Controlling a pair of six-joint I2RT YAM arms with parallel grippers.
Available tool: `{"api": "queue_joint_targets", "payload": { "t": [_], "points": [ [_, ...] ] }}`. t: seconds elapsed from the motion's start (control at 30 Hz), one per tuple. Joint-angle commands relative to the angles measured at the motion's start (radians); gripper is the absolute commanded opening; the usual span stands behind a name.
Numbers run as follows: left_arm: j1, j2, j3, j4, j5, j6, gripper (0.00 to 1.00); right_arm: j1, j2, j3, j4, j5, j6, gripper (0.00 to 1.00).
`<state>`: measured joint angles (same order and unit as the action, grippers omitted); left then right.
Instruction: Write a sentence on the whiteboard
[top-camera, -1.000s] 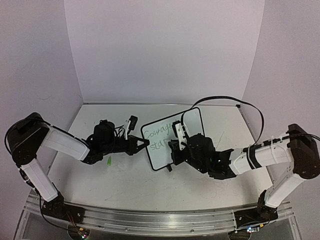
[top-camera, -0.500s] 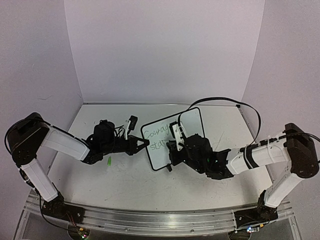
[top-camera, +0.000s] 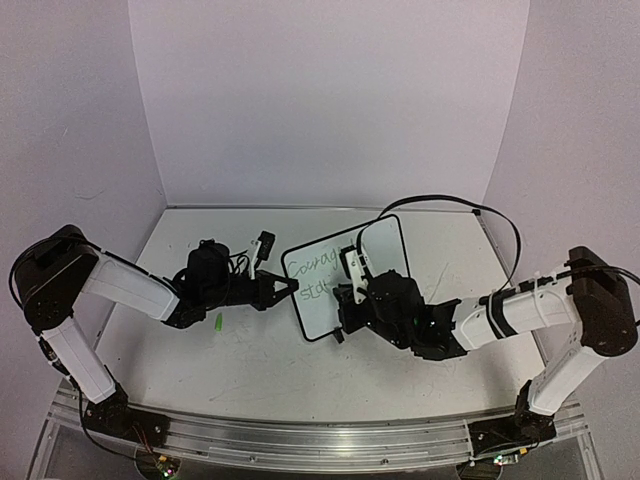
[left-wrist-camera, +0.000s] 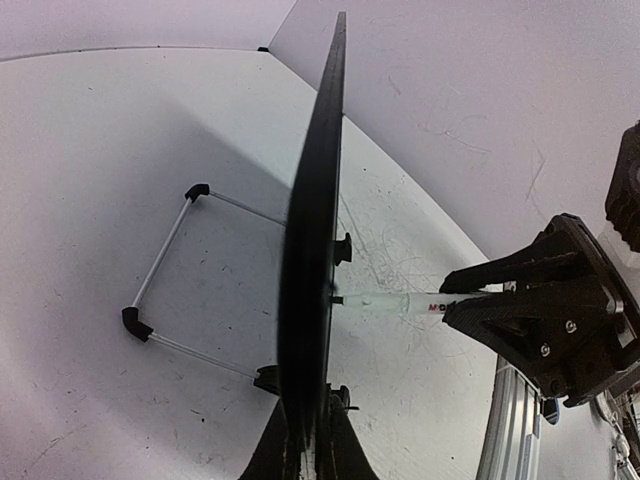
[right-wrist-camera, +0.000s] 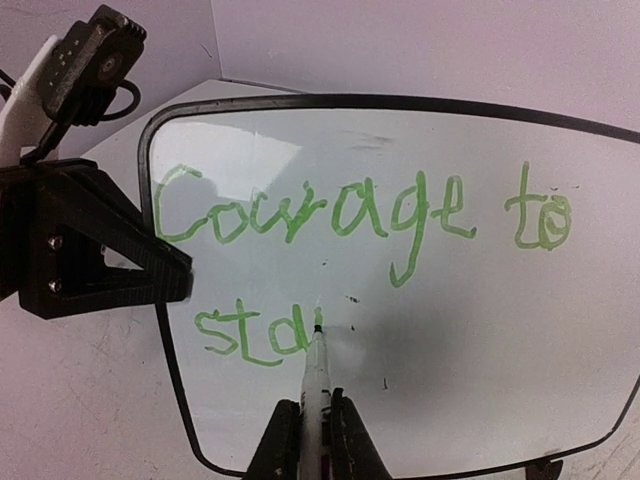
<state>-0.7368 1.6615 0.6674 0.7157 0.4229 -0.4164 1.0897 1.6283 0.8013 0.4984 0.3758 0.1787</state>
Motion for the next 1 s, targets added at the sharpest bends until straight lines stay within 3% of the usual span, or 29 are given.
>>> {"api": "queue_joint_targets", "payload": {
  "t": [0.0,0.97],
  "points": [
    [0.002,-0.019,-0.004,-0.048,-0.030,0.052,0.00,-0.001,-0.005,-0.024,-0.038,0.008,0.023,0.00],
    [0.002,-0.025,-0.007,-0.050,-0.030,0.051,0.00,-0.016,-0.006,0.025,0.045,0.068,-0.005,0.00]
  ]
}}
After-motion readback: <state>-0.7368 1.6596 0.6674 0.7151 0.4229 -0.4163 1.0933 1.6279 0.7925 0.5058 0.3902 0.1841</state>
